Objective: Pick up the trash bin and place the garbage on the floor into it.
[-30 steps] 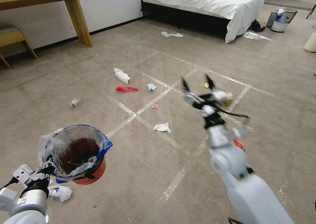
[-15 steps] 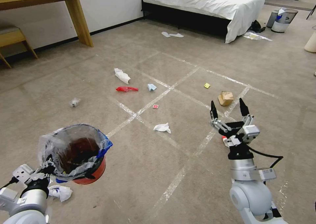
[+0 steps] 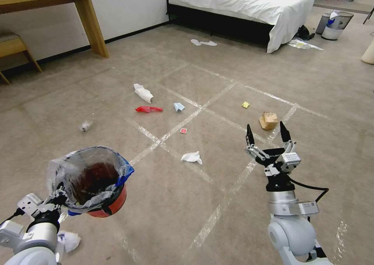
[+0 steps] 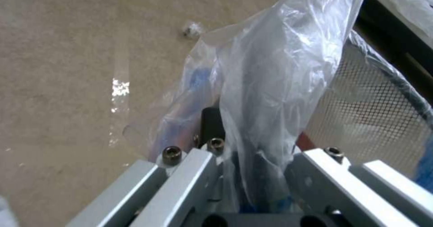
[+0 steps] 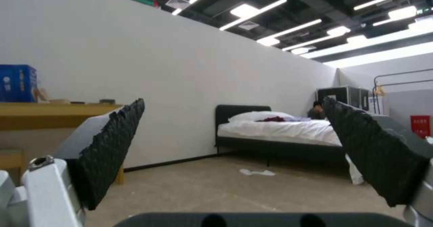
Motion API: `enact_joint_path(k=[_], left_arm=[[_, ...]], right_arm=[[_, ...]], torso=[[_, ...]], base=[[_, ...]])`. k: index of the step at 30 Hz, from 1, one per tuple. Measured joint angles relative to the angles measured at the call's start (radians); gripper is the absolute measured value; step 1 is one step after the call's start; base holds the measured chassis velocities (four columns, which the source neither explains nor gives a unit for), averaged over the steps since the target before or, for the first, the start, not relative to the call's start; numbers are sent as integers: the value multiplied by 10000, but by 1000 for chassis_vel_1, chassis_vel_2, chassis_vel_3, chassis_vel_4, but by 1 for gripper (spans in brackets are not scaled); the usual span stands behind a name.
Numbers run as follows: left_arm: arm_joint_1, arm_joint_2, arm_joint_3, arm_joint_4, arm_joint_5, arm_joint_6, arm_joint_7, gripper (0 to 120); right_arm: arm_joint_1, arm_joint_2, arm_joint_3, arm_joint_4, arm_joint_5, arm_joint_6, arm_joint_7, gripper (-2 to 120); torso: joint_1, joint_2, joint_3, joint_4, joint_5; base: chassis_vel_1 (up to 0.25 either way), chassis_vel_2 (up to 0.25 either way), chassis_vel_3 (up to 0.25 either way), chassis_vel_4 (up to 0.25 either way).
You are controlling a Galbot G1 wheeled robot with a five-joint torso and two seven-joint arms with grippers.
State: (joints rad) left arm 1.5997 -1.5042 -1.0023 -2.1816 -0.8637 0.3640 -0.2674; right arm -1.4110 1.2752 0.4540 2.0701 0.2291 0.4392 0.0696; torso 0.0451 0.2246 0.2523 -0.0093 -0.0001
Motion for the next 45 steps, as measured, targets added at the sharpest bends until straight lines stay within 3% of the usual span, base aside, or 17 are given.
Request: enact_joint_path(k=[45], left_arm=[[-63, 10, 62, 118, -18, -32, 6, 4]], right_arm=[[83, 175, -366, -397, -514, 95, -13, 100]], torso=[[-2, 1, -2, 0, 0]], base=[[-75, 78, 81, -80]])
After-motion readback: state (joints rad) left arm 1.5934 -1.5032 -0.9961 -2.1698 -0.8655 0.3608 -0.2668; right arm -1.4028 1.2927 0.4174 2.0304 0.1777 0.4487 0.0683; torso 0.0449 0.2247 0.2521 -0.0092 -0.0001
